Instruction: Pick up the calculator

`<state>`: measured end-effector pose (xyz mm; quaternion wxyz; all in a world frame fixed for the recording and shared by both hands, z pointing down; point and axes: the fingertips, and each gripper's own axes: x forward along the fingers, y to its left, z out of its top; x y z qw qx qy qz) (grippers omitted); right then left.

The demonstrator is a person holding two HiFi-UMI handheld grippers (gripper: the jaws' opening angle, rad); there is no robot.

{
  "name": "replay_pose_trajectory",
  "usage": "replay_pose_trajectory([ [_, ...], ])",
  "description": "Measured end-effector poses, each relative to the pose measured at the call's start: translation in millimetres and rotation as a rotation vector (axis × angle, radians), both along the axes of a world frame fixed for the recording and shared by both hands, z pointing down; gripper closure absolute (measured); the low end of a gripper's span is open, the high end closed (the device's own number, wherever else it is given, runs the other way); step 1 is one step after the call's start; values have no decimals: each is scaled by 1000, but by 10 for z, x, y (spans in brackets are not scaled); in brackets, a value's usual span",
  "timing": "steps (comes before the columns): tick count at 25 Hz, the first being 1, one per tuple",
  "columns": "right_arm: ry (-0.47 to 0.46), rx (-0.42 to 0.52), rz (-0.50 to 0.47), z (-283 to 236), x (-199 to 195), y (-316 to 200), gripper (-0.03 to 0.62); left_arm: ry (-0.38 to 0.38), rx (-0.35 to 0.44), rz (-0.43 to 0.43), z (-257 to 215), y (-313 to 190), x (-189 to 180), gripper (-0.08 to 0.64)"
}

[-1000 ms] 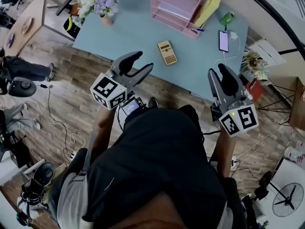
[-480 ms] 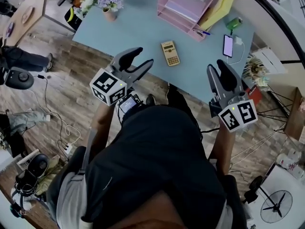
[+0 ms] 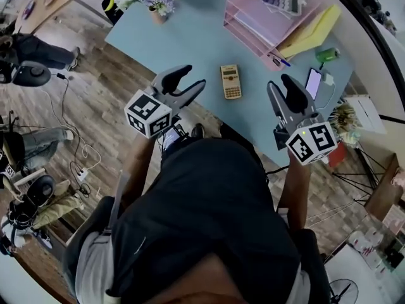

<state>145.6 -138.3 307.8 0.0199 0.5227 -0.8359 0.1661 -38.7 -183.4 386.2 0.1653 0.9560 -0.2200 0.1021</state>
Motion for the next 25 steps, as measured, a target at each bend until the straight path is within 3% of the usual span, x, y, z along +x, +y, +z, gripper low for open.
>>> replay_pose_trajectory([
  [11,-56,-187,-138,963,93,-743,430,-48,-179,-97,827,-383,335,301],
  [25,-71,-415,-216,2215,-69,-986,425,-116,-383,-152,1941,-477,502,301],
])
